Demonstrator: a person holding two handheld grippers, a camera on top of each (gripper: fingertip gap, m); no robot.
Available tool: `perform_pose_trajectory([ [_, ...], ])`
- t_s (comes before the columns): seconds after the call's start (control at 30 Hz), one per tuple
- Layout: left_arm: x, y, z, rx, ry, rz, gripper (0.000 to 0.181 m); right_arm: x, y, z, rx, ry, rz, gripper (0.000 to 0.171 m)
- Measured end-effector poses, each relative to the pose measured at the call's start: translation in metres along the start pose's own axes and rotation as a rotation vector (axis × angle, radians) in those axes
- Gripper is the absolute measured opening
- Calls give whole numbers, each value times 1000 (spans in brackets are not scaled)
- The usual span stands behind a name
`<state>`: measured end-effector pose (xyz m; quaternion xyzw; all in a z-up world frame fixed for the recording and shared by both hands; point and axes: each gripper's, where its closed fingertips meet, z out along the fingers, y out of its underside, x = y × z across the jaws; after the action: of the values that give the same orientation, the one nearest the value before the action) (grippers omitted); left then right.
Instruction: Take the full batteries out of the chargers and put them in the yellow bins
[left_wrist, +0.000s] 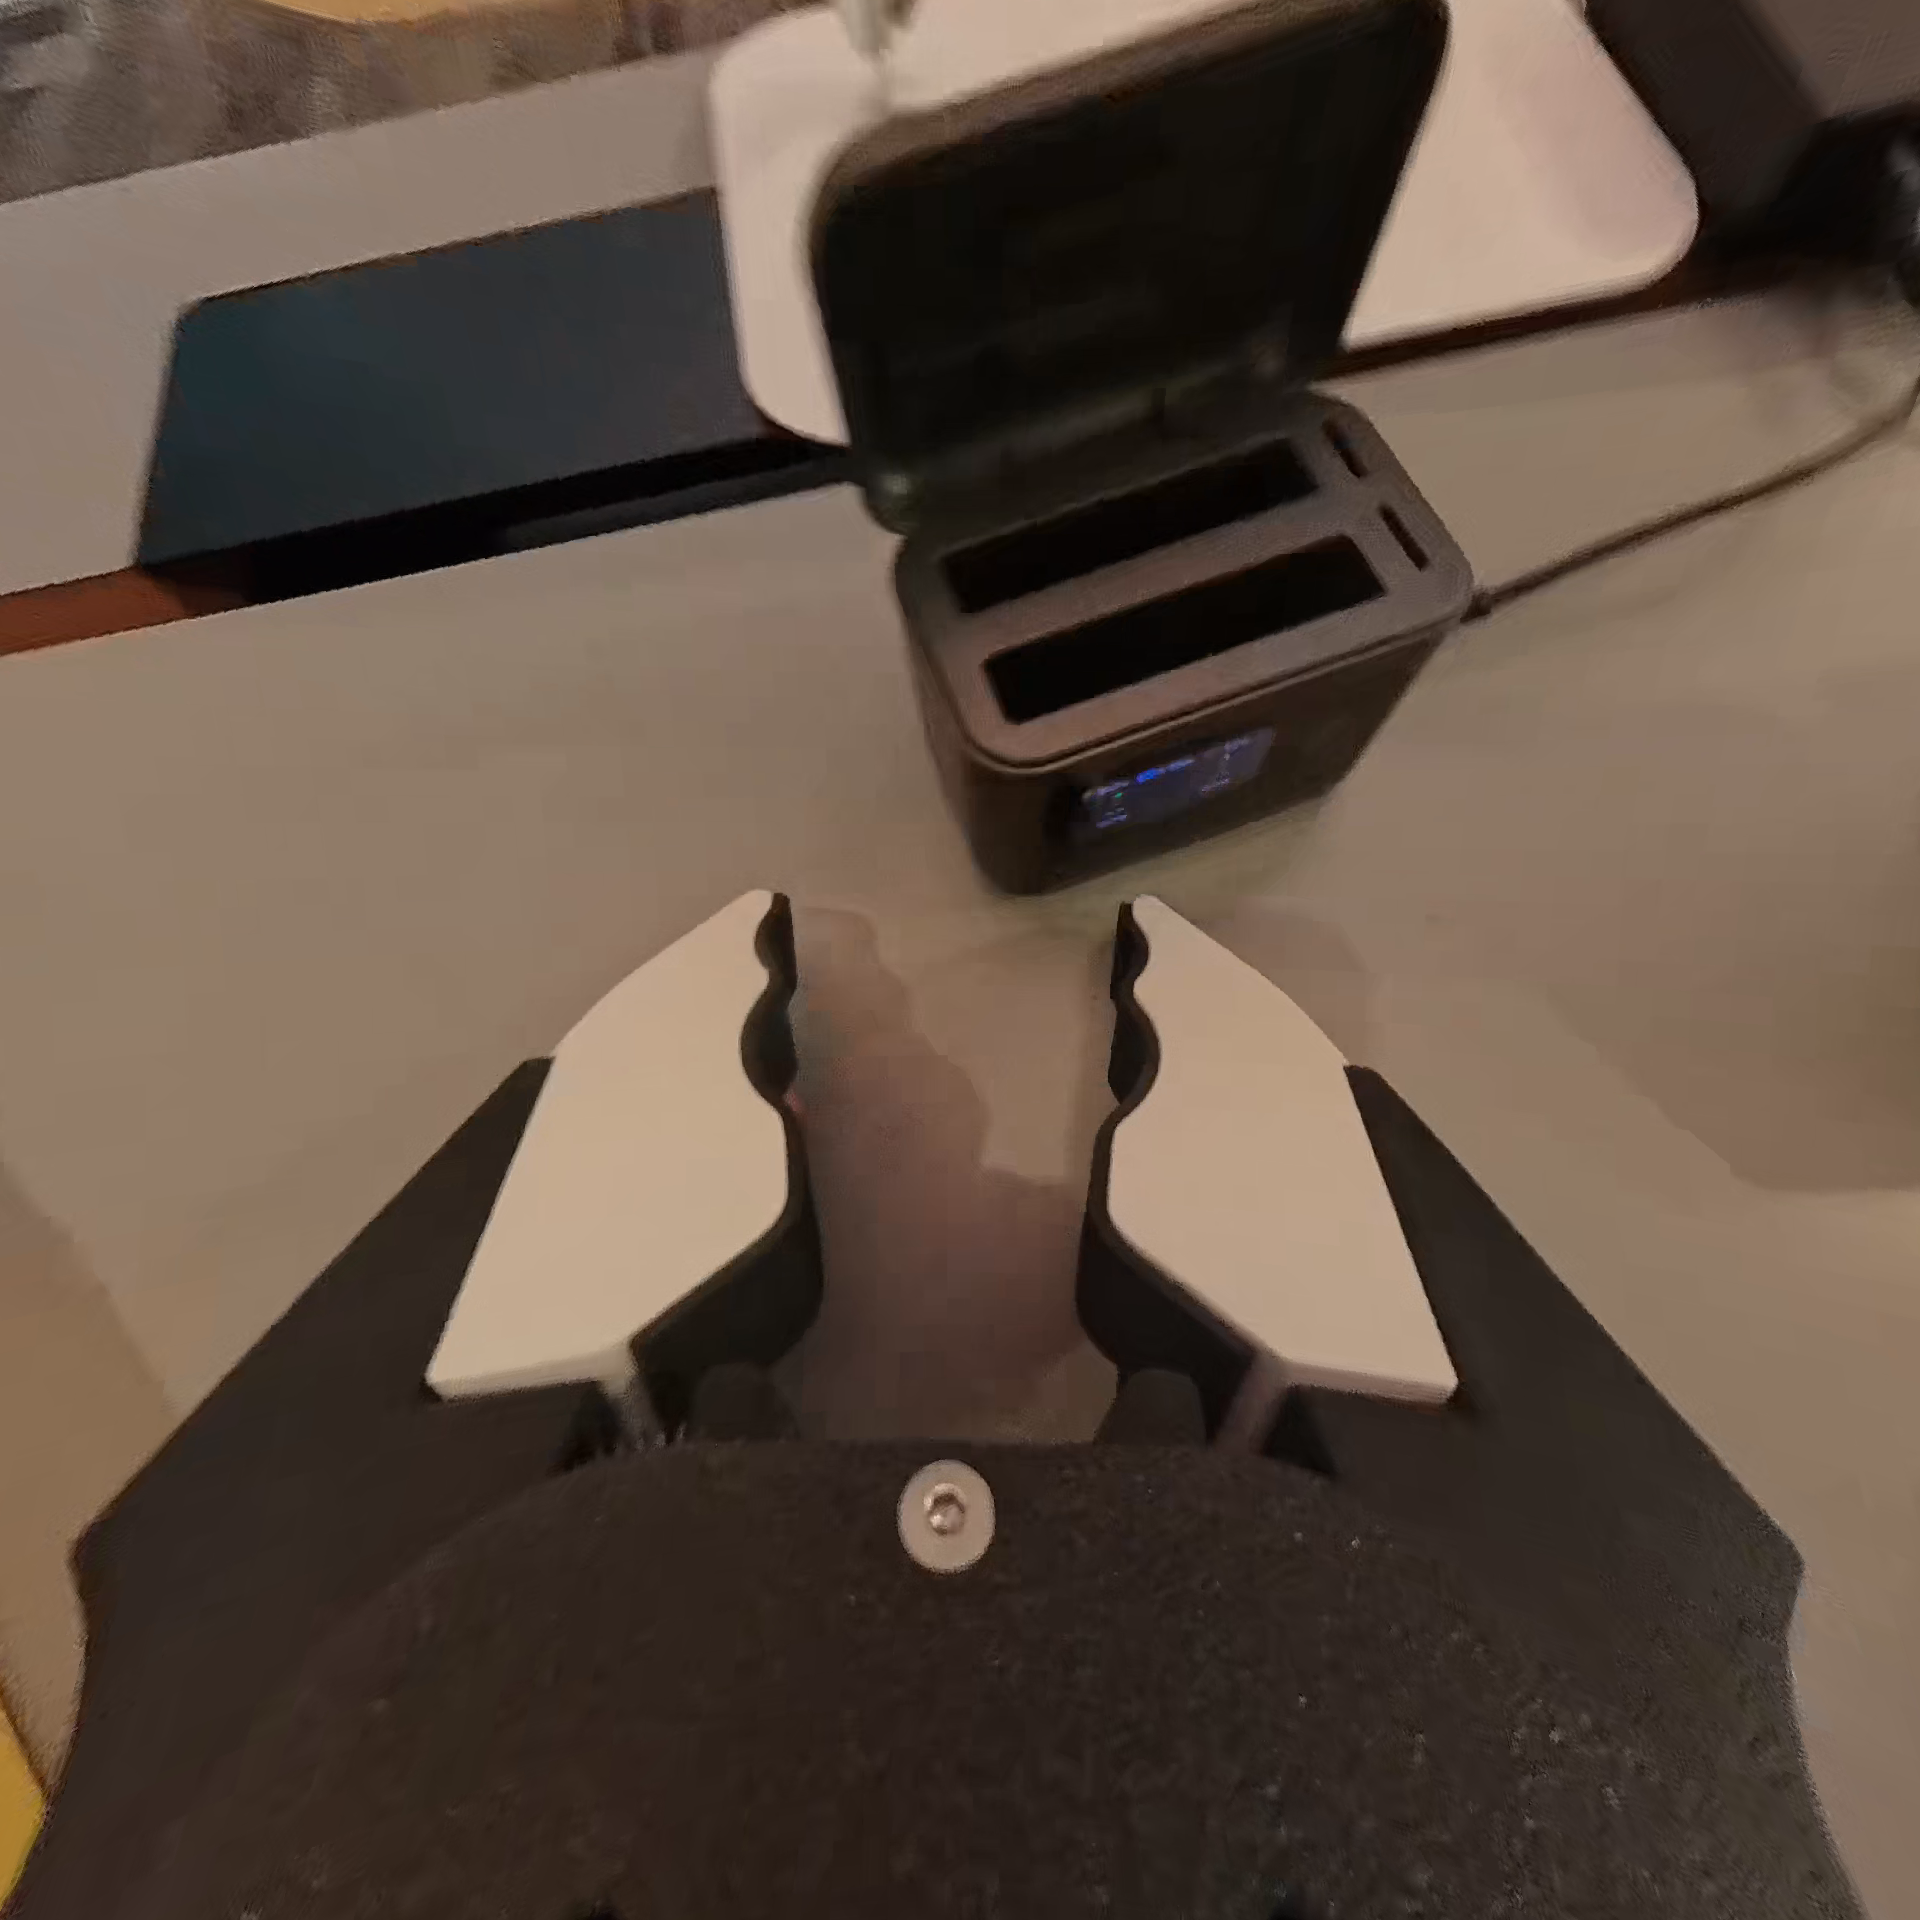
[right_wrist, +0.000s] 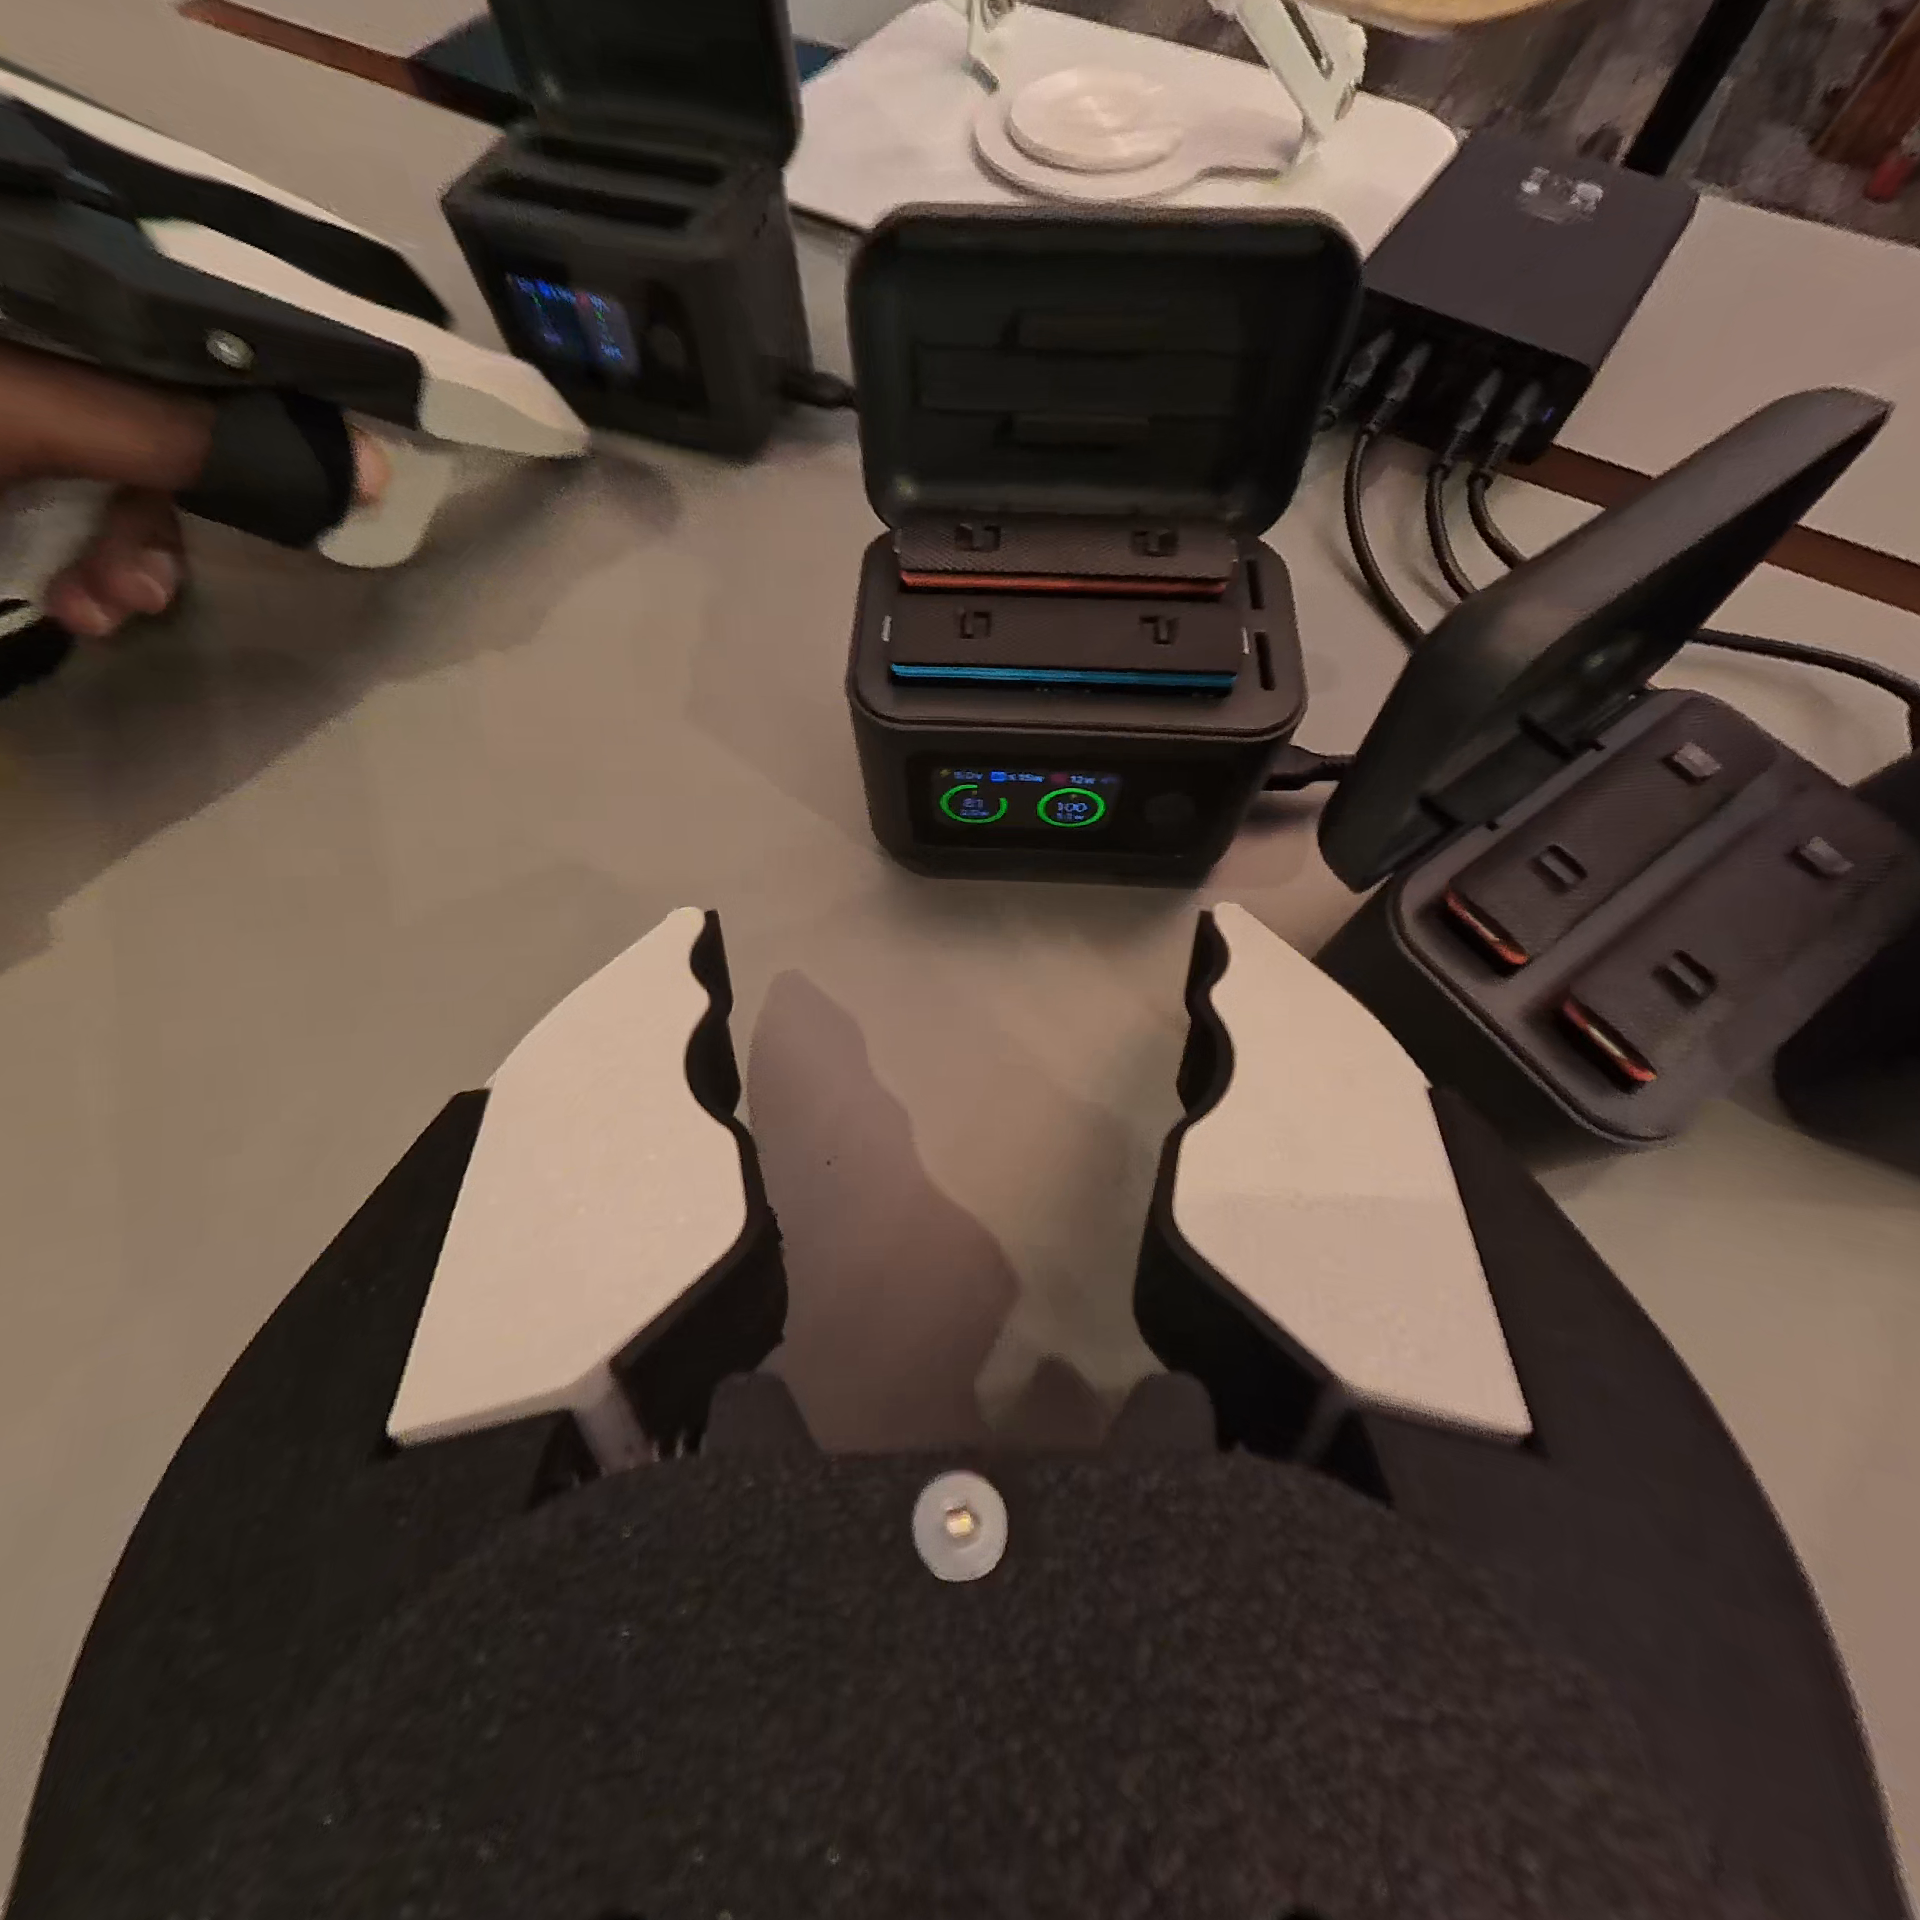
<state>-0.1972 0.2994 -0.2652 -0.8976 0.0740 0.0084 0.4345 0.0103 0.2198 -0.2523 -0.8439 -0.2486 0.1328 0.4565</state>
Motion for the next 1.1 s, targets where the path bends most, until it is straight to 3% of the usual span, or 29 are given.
perform_pose_trajectory([
  [0.2, 6, -36, -51, 305, 24, -92, 48, 7, -7, 18, -32, 49, 34, 89],
  [0.43, 49, -29, -84, 360, 172, 20, 52, 20, -16, 40, -59, 83, 32, 90],
  [0.63, 72, -13, -89, 310, 279, 130, 58, 7, -16, 41, -61, -9, -28, 90],
  [0.87, 99, 43, -71, 32, 400, 409, 61, -46, -17, 33, -56, -232, 31, 89],
  [1.1, 115, 46, -73, 53, 457, 458, 65, -64, -27, 30, -30, -361, 165, 98],
])
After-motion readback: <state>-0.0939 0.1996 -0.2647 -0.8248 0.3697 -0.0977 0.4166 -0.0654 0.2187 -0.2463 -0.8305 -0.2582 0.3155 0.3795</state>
